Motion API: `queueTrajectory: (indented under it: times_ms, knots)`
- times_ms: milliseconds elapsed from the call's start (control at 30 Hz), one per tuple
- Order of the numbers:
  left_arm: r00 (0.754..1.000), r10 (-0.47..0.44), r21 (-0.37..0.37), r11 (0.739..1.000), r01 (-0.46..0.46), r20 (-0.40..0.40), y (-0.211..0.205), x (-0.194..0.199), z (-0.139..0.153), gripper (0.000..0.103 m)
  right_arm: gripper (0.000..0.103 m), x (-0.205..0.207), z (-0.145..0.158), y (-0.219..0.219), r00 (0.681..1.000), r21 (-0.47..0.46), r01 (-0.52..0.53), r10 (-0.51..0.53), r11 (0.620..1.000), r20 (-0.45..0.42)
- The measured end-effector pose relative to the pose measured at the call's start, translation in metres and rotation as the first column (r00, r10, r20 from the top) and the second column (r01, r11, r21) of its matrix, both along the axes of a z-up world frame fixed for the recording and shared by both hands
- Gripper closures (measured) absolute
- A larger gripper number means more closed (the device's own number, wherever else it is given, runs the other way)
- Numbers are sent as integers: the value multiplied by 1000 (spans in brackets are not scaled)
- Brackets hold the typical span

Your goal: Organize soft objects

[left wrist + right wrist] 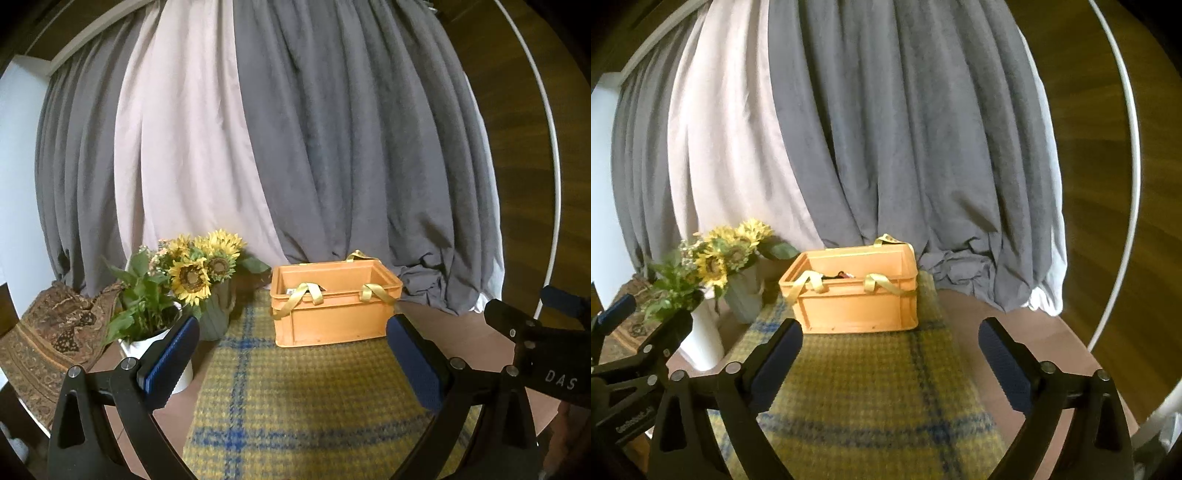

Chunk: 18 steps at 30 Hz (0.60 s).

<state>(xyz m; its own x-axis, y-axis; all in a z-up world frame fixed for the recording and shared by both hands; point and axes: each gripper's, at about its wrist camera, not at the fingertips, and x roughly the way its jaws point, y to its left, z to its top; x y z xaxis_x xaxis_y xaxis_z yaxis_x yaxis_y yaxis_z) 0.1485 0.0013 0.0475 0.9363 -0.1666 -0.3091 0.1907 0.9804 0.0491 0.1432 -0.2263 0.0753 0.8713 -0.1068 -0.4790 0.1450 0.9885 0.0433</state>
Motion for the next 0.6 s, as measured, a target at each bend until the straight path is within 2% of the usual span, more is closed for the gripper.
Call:
queueTrajectory:
  times_ms: [233, 600]
  knots:
    - [1000, -2, 0, 1000, 2, 2, 0, -49, 1, 0, 5, -53, 6, -2, 1000, 5, 9, -9, 1000, 10]
    - [1000, -17, 15, 1000, 16, 21, 1, -108, 7, 0, 5, -110, 15, -5, 999, -11, 22, -22, 1000, 27]
